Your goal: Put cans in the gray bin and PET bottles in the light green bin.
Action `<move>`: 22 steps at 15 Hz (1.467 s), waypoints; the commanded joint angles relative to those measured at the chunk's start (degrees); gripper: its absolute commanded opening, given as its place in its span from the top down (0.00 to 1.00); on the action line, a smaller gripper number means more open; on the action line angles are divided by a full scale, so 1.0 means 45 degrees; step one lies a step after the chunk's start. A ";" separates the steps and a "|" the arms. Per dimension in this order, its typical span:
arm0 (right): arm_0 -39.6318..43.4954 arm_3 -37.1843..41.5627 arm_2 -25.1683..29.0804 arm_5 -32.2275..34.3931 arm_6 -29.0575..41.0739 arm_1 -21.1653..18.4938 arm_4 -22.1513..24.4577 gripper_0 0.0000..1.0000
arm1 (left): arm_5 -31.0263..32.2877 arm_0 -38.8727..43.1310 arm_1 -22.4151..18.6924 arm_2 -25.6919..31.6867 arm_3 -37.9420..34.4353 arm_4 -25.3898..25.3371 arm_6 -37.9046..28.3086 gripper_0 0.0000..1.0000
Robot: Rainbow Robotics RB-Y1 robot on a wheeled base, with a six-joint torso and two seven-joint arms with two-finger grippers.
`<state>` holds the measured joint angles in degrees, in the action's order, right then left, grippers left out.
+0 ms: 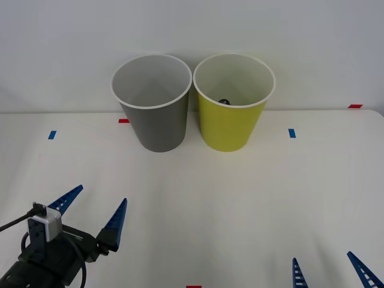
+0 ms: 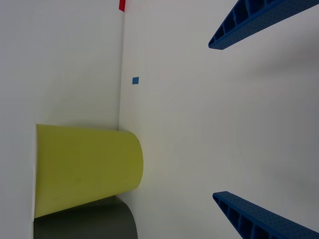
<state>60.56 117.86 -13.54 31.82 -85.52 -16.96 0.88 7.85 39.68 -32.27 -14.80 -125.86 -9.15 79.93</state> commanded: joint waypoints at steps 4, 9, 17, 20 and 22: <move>0.0000 0.0000 0.0000 0.0000 0.0000 0.0000 0.0000 0.00 | 0.2377 0.0362 0.0315 -0.0929 0.2558 0.1233 0.0226 0.00; 0.0000 0.0000 0.0000 0.0000 0.0000 0.0000 0.0000 0.00 | 0.3548 0.2041 0.2033 0.0243 0.3046 0.3304 -0.0047 0.00; 0.0000 0.0000 0.0000 0.0000 0.0000 0.0000 0.0000 0.00 | 0.4857 0.4991 0.2697 0.0848 0.2265 0.3811 -0.0340 0.00; 0.0000 0.0000 0.0000 0.0000 0.0000 0.0000 0.0000 0.00 | 0.4837 0.5264 0.2717 0.0887 0.2304 0.3831 -0.0340 0.00; 0.0000 0.0000 0.0000 0.0000 0.0000 0.0000 0.0000 0.00 | 0.4837 0.5440 0.2717 0.0907 0.2304 0.3831 -0.0301 0.00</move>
<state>60.56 117.86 -13.54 31.82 -85.52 -16.96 0.88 29.72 63.79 -20.04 -10.75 -115.51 8.13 78.56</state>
